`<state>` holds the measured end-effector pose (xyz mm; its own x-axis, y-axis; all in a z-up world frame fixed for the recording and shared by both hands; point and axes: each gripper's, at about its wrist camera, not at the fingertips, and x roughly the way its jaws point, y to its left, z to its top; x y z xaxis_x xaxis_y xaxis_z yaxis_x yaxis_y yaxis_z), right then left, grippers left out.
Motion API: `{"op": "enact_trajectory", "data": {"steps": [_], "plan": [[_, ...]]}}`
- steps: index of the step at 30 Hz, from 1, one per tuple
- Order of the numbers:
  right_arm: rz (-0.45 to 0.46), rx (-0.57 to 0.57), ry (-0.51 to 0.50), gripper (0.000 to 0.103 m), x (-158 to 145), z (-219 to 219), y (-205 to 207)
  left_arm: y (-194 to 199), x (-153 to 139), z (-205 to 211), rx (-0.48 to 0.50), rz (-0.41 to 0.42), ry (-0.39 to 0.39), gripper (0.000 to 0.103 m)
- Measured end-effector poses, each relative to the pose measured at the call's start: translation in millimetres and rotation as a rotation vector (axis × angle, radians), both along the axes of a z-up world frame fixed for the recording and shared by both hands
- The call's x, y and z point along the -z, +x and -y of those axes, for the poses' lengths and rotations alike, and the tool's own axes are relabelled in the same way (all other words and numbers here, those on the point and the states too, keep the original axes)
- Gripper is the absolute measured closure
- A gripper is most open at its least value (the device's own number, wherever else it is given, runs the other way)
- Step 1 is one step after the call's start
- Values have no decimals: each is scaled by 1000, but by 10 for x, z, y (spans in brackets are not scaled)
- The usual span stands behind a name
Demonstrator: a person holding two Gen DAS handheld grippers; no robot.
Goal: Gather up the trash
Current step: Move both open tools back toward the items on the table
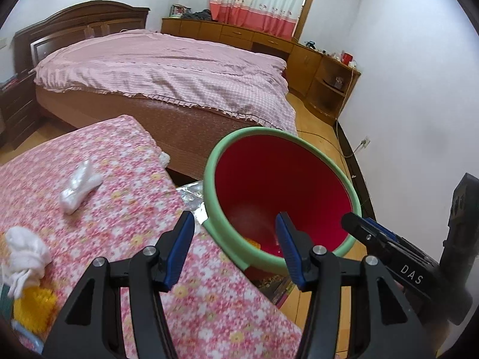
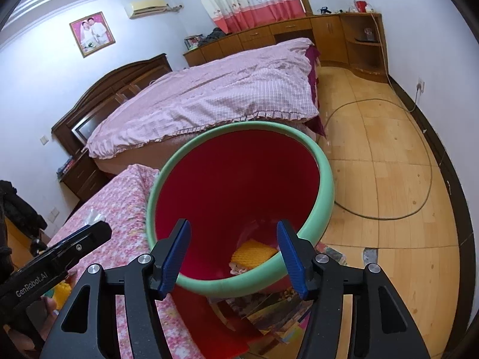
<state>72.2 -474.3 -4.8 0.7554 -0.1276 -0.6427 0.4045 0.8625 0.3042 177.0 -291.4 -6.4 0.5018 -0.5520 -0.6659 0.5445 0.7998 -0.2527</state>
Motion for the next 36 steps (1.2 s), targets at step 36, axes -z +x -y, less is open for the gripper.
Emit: {"op": "enact_trajectory", "data": {"steps": [36], "plan": [[8,-250,29,36,-265,-1291,-174,-497,-326,-2053,-398,42,0,46]]}}
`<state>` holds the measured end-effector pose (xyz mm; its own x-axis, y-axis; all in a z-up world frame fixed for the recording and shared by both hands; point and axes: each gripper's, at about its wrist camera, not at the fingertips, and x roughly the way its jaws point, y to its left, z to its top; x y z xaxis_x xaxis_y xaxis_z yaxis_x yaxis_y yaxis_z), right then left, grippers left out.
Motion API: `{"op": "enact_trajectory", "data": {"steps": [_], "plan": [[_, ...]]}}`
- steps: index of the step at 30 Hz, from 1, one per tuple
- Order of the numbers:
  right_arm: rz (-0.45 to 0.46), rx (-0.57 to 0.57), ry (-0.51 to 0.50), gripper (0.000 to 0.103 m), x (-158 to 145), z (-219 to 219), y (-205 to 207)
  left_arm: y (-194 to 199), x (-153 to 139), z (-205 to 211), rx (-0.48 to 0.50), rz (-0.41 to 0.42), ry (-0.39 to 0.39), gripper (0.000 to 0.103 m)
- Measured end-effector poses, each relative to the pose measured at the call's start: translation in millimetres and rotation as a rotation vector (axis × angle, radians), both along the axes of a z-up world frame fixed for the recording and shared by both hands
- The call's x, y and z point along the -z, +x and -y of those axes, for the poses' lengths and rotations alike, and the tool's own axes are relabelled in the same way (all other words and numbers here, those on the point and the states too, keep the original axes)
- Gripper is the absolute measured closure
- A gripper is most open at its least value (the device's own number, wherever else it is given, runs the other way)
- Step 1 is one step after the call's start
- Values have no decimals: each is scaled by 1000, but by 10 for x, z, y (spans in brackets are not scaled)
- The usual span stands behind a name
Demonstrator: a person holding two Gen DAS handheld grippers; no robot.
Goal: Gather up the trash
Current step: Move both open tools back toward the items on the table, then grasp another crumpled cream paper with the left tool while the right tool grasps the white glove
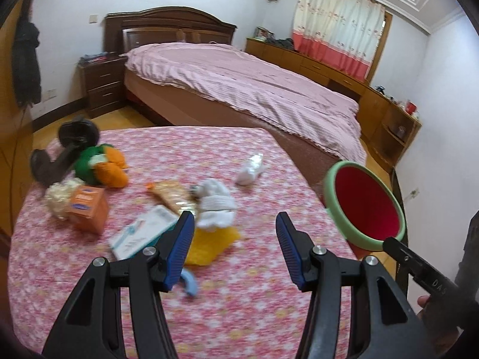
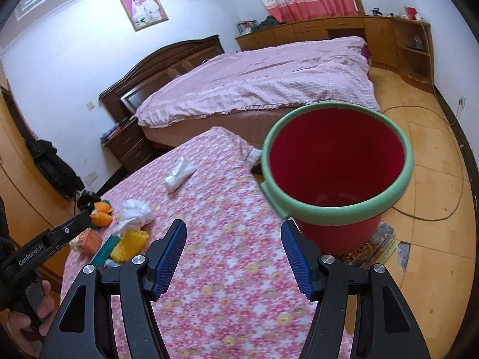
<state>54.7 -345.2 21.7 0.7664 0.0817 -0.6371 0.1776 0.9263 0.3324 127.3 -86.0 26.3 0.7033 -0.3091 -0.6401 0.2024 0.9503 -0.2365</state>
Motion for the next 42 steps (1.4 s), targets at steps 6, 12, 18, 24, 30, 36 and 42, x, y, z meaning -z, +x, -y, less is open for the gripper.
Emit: {"op": "enact_trajectory", "data": {"steps": [6,12,18,24,30,36,42], "plan": [[-7,-32,-15,36,-32,-216,91,35,28,-380,-67,-3,42,46],[-22,-80,-29,36,-54,-459,236,49,14,-776,-143,10,79,46],[-49,-122,-66,36,-10,-737,421,159,49,-1257,-232,-6,92,46],[-63,-180,-86,36,28,-1016,630,344,182,-1673,-339,-33,102,46],[-88,-215,-104,36,106,-1226,854,580,407,-1961,-390,-82,42,46],[-96,-250,-100,36,268,-1393,1137,807,710,-2048,-396,-142,-39,44],[-91,-287,-118,36,377,-1571,1374,953,930,-2051,-387,-165,-105,44]]}}
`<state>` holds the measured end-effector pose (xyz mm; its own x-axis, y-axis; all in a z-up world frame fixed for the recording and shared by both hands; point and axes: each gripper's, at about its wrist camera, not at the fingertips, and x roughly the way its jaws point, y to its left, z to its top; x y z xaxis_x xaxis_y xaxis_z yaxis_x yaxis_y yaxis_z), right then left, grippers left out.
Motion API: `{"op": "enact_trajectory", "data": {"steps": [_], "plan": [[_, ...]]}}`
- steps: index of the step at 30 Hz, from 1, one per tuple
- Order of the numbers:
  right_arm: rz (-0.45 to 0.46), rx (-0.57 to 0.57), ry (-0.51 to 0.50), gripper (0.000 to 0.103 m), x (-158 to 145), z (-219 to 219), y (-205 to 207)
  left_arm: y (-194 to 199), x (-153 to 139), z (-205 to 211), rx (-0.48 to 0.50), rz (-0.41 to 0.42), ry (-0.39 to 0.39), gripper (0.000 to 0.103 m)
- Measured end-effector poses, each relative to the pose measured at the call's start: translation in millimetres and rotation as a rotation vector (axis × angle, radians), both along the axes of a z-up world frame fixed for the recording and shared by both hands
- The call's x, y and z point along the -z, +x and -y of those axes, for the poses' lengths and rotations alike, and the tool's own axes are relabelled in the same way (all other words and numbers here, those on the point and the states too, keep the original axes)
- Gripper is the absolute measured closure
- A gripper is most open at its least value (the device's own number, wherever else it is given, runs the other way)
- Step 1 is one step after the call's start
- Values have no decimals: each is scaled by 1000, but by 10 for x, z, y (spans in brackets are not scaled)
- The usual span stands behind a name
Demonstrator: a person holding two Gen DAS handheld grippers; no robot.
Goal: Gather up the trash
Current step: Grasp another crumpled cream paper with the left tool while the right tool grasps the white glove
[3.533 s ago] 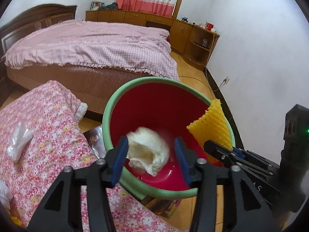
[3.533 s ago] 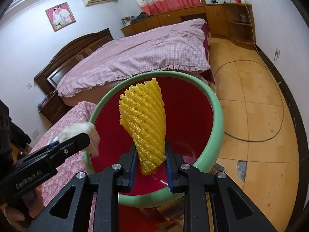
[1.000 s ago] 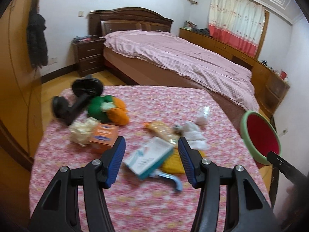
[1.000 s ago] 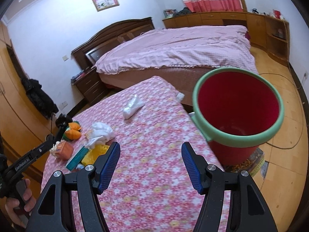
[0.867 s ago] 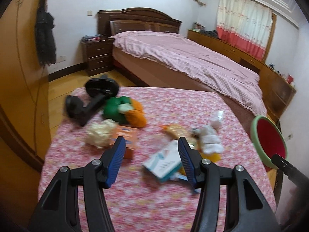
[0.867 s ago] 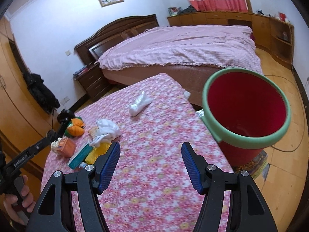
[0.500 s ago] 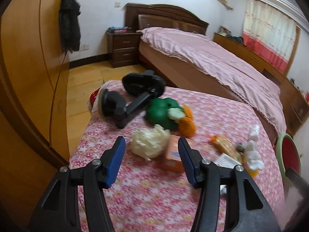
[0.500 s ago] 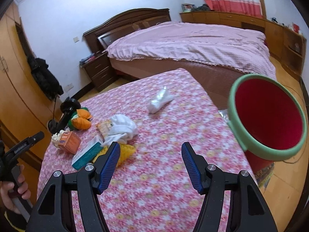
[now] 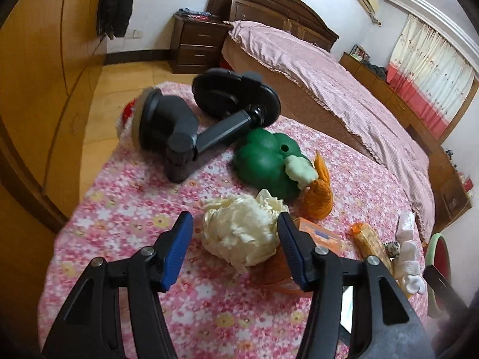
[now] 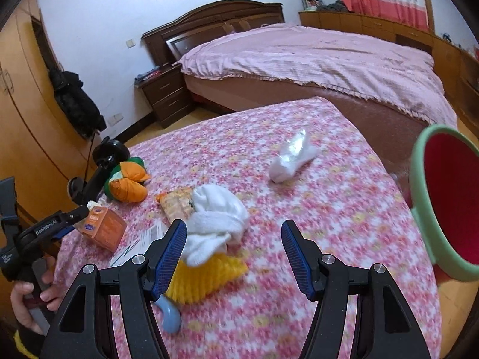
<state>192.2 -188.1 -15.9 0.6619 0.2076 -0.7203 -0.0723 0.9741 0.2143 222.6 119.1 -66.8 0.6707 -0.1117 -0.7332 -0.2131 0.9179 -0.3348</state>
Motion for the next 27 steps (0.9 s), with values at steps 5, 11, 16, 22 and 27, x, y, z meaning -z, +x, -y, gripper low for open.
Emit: {"op": "enact_trajectory", "data": {"steps": [5,11,16,22,27], "plan": [[-3,-5,-7,36,133,-72,130,37,89,35,38,26,-37,44],[-47,1,47,36,318,-76,246,15,109,18,51,59,-57,45],[-89,-5,106,36,465,-77,317,-48,89,-39,61,85,-73,54],[-42,-9,130,53,404,-52,278,-122,53,-38,65,111,-79,55],[-14,-5,131,71,333,-38,228,-209,-77,0,58,160,-54,56]]}}
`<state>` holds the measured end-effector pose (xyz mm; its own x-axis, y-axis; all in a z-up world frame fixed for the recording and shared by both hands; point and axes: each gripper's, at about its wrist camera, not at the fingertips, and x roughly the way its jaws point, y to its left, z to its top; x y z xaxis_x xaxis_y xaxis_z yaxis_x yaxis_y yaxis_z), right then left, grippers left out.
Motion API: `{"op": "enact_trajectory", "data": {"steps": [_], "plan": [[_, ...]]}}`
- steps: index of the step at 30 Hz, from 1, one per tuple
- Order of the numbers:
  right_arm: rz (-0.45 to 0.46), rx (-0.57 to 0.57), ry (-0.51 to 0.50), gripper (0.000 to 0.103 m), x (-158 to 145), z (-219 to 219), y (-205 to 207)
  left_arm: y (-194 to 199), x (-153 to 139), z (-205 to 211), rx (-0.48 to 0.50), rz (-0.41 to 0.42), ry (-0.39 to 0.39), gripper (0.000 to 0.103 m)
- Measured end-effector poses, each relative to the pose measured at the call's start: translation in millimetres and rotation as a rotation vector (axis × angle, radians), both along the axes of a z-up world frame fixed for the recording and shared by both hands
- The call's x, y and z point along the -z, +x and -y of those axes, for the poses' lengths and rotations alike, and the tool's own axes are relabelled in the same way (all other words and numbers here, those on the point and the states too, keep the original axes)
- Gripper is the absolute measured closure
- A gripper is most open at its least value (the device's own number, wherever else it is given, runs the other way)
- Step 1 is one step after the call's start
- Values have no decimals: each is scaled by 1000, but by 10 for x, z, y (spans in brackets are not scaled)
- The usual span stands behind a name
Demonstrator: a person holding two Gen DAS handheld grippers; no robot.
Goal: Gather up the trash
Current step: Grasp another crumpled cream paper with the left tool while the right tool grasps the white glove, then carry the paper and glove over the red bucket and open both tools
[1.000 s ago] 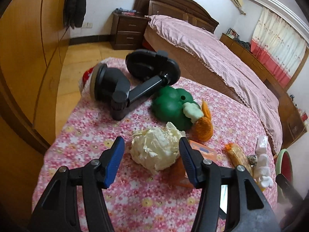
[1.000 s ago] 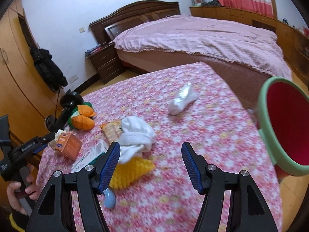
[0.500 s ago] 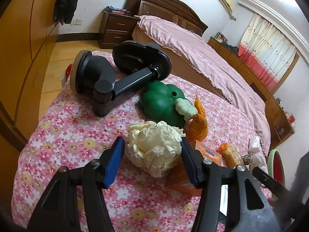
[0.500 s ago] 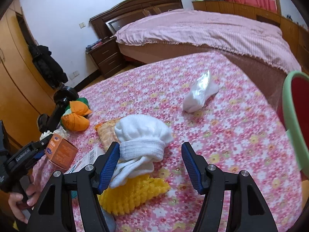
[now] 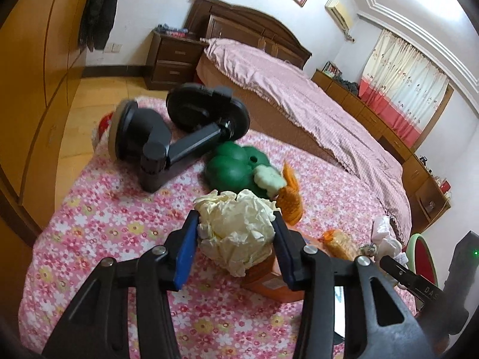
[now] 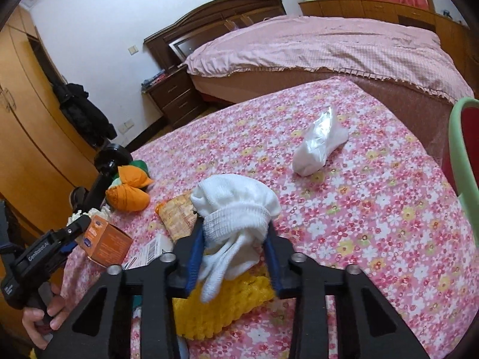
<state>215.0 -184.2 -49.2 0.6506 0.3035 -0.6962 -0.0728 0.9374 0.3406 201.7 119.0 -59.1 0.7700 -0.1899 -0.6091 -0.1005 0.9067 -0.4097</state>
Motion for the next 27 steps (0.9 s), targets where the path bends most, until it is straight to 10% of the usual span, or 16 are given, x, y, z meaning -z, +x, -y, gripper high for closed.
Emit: {"op": "enact_trajectory", "data": {"steps": [27], "plan": [[177,83,6,75,-664,450,-967,-685,-730,529,100,148,63,55]]}}
